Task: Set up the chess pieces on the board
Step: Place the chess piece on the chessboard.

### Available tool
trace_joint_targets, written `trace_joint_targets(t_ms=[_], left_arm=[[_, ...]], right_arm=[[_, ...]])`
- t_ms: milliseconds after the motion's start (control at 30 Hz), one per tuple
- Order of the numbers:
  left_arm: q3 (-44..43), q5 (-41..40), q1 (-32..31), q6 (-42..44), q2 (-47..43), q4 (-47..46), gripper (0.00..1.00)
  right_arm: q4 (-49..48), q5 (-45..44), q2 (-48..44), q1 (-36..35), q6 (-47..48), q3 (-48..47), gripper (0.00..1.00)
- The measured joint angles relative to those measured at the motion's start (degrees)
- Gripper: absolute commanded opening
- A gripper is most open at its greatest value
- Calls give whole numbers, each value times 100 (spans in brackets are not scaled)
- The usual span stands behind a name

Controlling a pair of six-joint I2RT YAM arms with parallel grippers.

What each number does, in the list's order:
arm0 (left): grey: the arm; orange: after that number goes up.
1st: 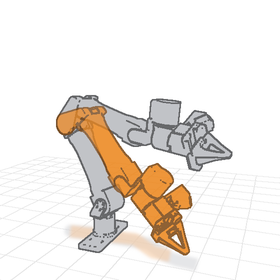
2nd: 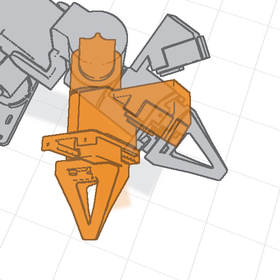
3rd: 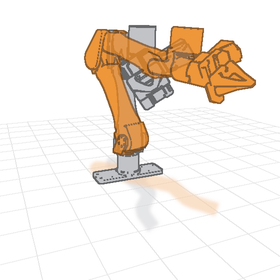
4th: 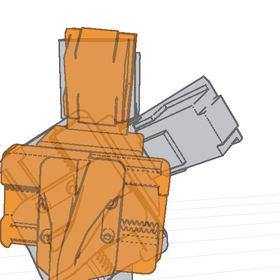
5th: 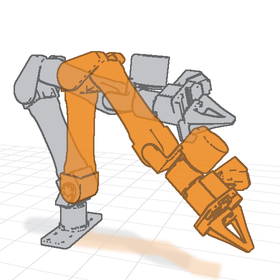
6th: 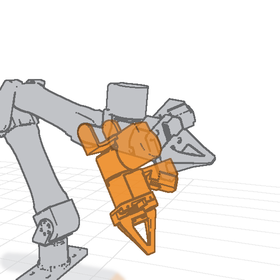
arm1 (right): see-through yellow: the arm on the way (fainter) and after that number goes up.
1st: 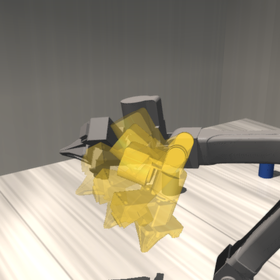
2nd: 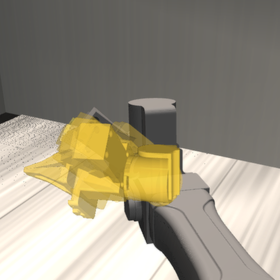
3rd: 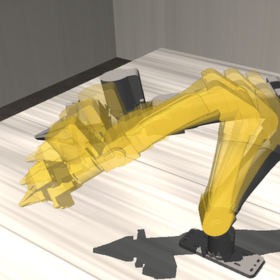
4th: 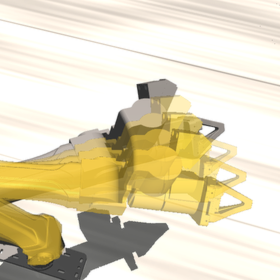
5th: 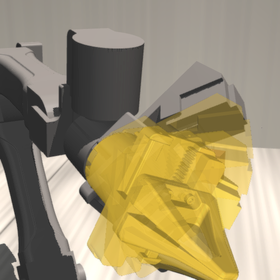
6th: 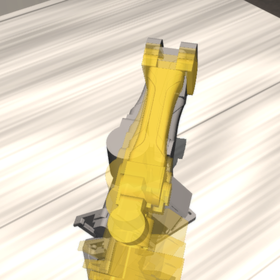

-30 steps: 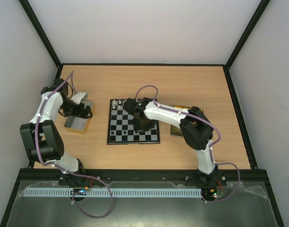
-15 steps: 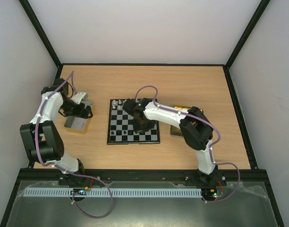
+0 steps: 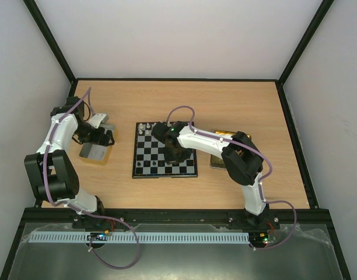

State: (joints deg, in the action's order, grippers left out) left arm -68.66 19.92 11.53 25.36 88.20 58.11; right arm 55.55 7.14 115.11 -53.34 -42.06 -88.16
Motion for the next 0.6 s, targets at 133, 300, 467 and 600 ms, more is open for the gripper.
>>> trace_joint_targets(t_ms=[133, 300, 467, 600], left_arm=[[0, 0, 0, 0, 0, 0, 93], [0, 0, 0, 0, -2, -2, 93], [0, 0, 0, 0, -2, -2, 93], [0, 0, 0, 0, -4, -4, 93]], right_arm=[[-42, 2, 0, -15, -15, 15, 7], [-52, 2, 0, -28, -20, 15, 8], [-57, 2, 0, -28, -20, 15, 8], [-63, 2, 0, -28, -20, 42, 8]])
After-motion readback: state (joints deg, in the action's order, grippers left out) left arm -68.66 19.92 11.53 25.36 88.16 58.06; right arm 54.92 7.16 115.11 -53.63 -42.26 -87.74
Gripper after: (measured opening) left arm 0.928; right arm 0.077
